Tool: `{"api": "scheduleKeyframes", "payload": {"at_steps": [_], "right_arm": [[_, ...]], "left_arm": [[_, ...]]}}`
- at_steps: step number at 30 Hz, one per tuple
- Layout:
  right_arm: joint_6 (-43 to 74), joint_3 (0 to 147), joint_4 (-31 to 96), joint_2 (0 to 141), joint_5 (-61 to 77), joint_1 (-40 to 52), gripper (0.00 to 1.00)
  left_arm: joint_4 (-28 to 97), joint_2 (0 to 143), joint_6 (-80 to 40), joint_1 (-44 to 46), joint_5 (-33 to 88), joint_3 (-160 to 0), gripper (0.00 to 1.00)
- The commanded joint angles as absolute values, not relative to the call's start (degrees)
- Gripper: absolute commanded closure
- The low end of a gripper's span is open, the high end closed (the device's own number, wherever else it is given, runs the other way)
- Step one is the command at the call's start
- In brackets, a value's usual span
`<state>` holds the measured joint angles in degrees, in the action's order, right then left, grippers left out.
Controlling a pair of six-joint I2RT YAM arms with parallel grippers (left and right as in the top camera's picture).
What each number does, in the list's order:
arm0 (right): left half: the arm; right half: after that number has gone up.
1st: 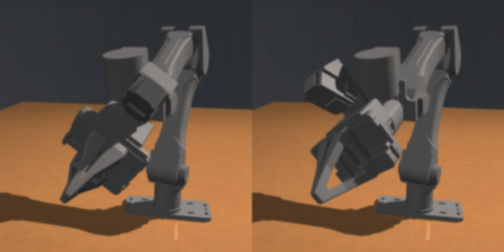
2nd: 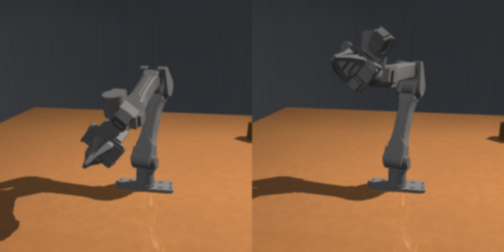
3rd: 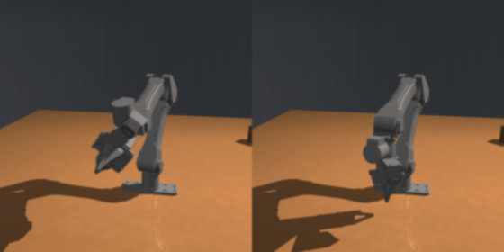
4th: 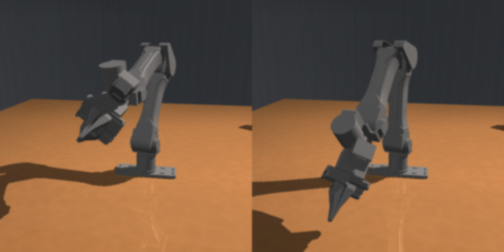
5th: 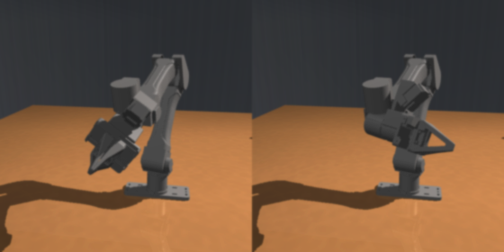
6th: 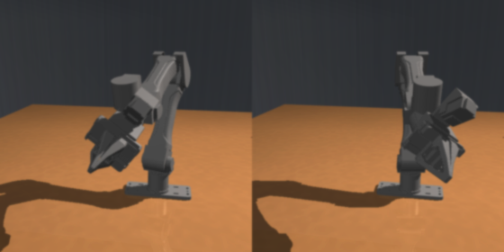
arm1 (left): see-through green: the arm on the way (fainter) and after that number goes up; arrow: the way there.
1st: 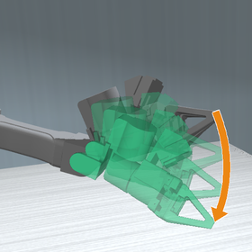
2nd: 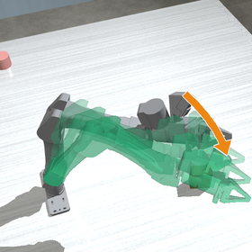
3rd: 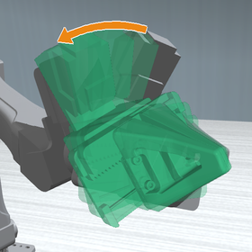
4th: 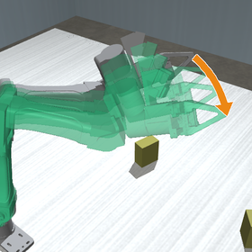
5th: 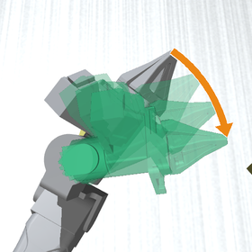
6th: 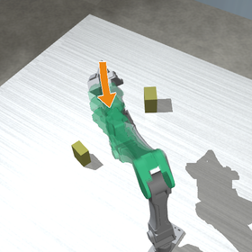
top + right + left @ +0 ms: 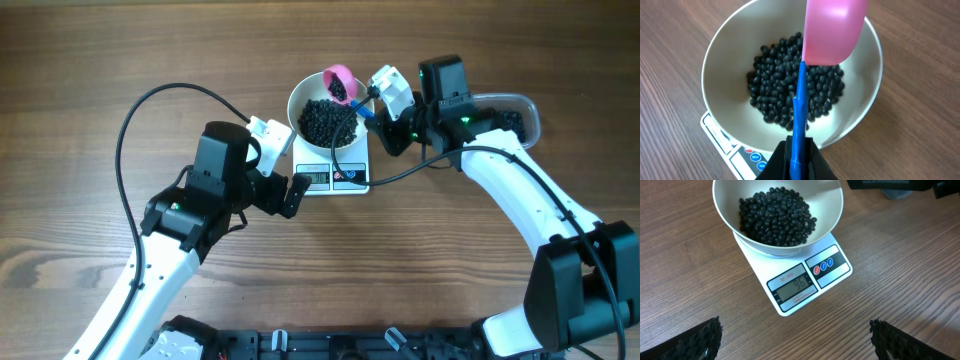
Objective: Scoop item into bowl and weigh 150g on scale
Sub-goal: 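Tip the scoop over the bowl to pour the beans in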
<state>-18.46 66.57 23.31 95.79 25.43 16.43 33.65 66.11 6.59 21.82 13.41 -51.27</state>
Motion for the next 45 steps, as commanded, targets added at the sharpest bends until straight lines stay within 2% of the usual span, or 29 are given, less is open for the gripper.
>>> {"api": "scheduleKeyframes", "payload": {"at_steps": [1, 9, 13, 21, 45], "right_arm": [[-19.0, 67.1, 21.0, 94.4, 25.8, 16.7, 0.96], [-19.0, 67.1, 20.2, 94.4, 25.8, 16.7, 0.96], [-14.1, 67.1, 19.8, 94.4, 26.2, 16.7, 0.96], [-19.8, 67.1, 21.4, 94.4, 26.2, 16.7, 0.96], [-19.6, 67.1, 25.3, 91.1, 26.3, 16.7, 0.96]], "left_arm": [[33.6, 66.5, 7.2, 22.0, 13.9, -51.0, 0.0], [33.6, 66.5, 7.2, 22.0, 13.9, -51.0, 0.0], [33.7, 66.5, 7.2, 22.0, 13.9, -51.0, 0.0], [33.7, 66.5, 7.2, 22.0, 13.9, -51.0, 0.0], [33.7, 66.5, 7.2, 22.0, 13.9, -51.0, 0.0]]}}
